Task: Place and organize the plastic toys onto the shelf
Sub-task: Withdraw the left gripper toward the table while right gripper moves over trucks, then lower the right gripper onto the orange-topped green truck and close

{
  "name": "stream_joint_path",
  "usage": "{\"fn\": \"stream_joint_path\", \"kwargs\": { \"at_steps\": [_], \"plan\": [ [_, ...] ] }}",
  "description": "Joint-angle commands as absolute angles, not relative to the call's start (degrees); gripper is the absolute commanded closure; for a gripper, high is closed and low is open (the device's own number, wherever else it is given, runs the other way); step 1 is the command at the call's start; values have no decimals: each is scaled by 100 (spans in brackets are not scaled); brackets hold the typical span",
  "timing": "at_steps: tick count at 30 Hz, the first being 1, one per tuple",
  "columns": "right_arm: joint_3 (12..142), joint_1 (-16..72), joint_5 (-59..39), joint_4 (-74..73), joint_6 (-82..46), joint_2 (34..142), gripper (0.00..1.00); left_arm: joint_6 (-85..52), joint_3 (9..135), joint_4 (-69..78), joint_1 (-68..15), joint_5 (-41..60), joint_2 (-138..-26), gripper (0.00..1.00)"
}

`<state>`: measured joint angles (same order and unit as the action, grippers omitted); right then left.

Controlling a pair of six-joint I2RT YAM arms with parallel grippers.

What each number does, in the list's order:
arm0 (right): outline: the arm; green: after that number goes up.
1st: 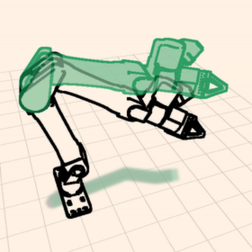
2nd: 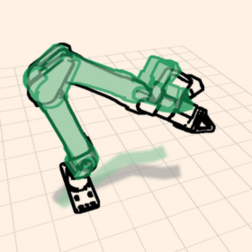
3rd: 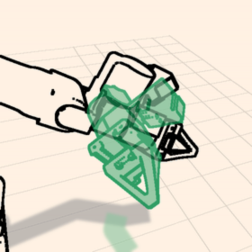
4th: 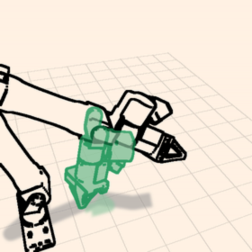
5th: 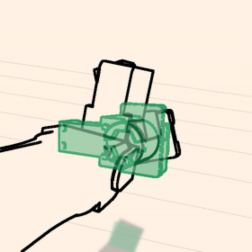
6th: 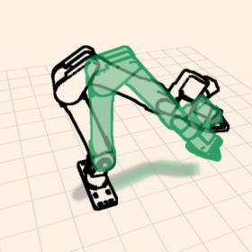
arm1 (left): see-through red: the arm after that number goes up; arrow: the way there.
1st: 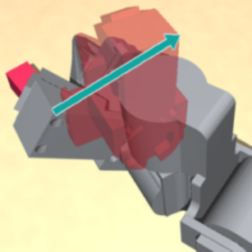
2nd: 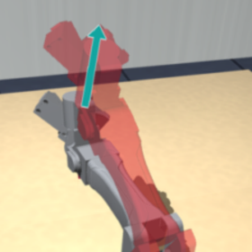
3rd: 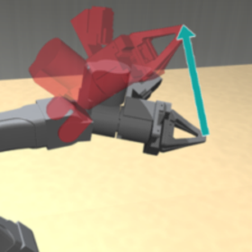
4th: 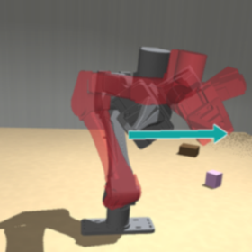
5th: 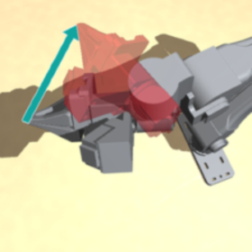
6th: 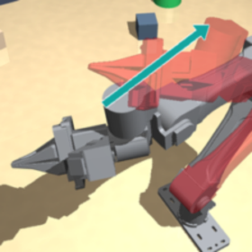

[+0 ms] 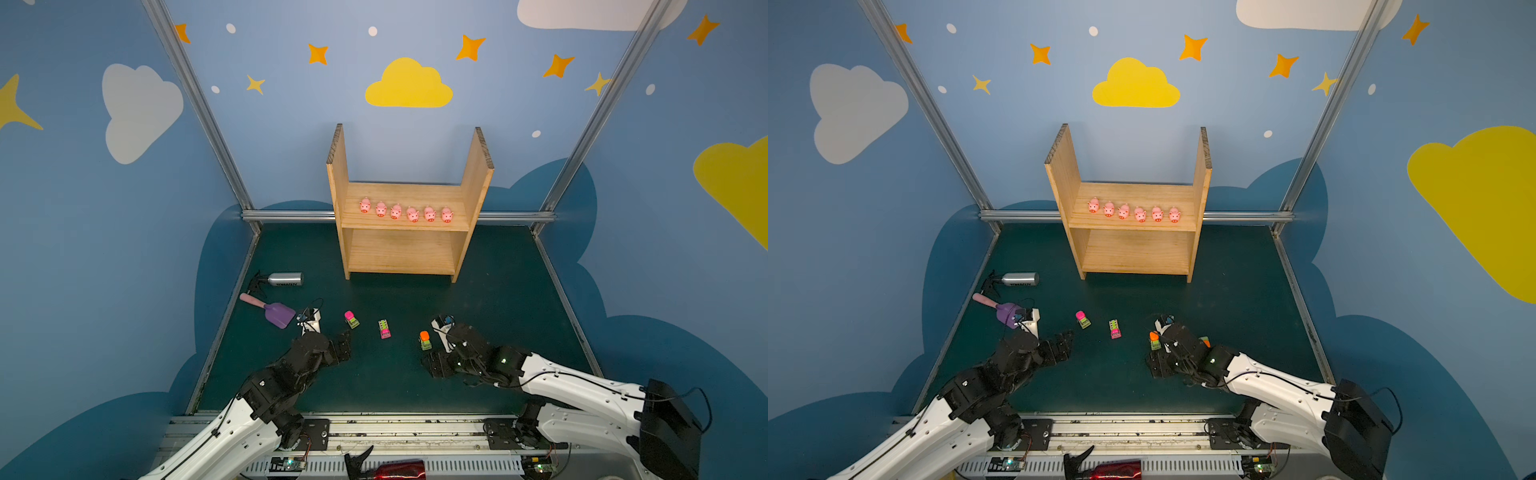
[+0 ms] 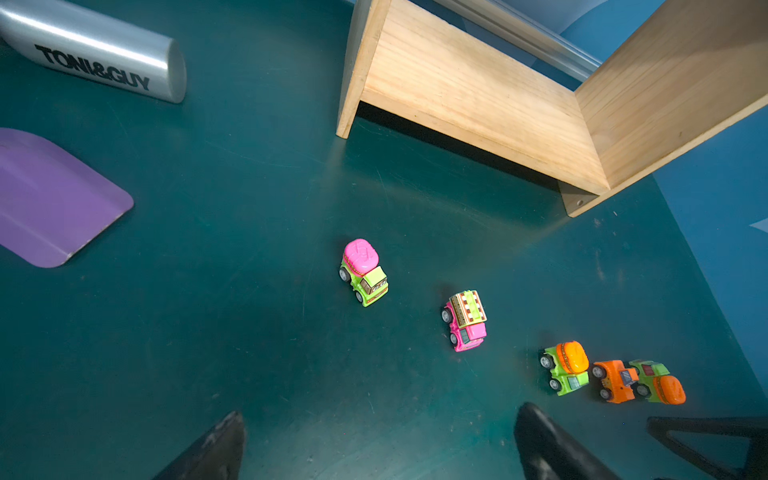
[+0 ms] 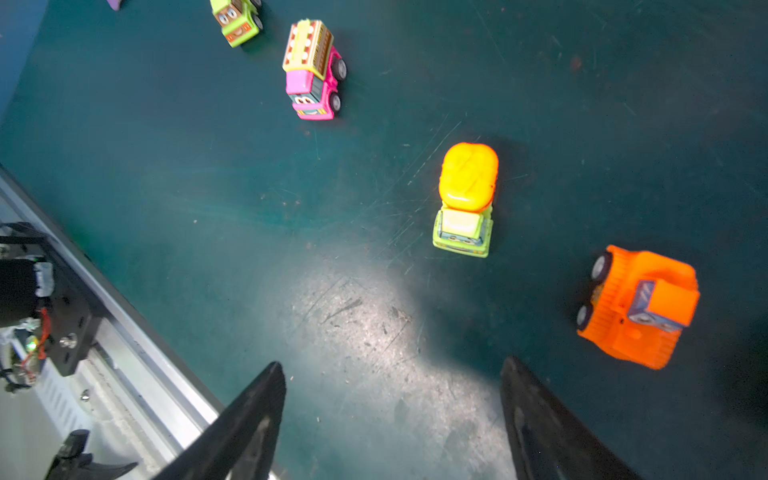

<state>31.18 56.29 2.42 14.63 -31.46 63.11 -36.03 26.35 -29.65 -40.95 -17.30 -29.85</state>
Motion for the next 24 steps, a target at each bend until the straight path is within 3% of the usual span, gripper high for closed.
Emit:
{"fn": "stream_joint_path", "kwargs": {
  "at_steps": [1,12,21,24],
  "plan": [
    [3236,5651,299,1271,-2997,6527,20,-3710,2558,-3100,-4112,-1861,-2897,0],
    [3337,5651,254,721,-2747,7052,20,-3941,2398,-3415,-4113,-2059,-2668,0],
    [3472,5651,890,834,-2742,7090,20,-3826,2268,-2921,-4110,-2042,-2664,0],
    [3507,5651,1047,792,-2768,7161,25,-3758,2268,-2689,-4112,-1980,-2860,0]
  ]
}}
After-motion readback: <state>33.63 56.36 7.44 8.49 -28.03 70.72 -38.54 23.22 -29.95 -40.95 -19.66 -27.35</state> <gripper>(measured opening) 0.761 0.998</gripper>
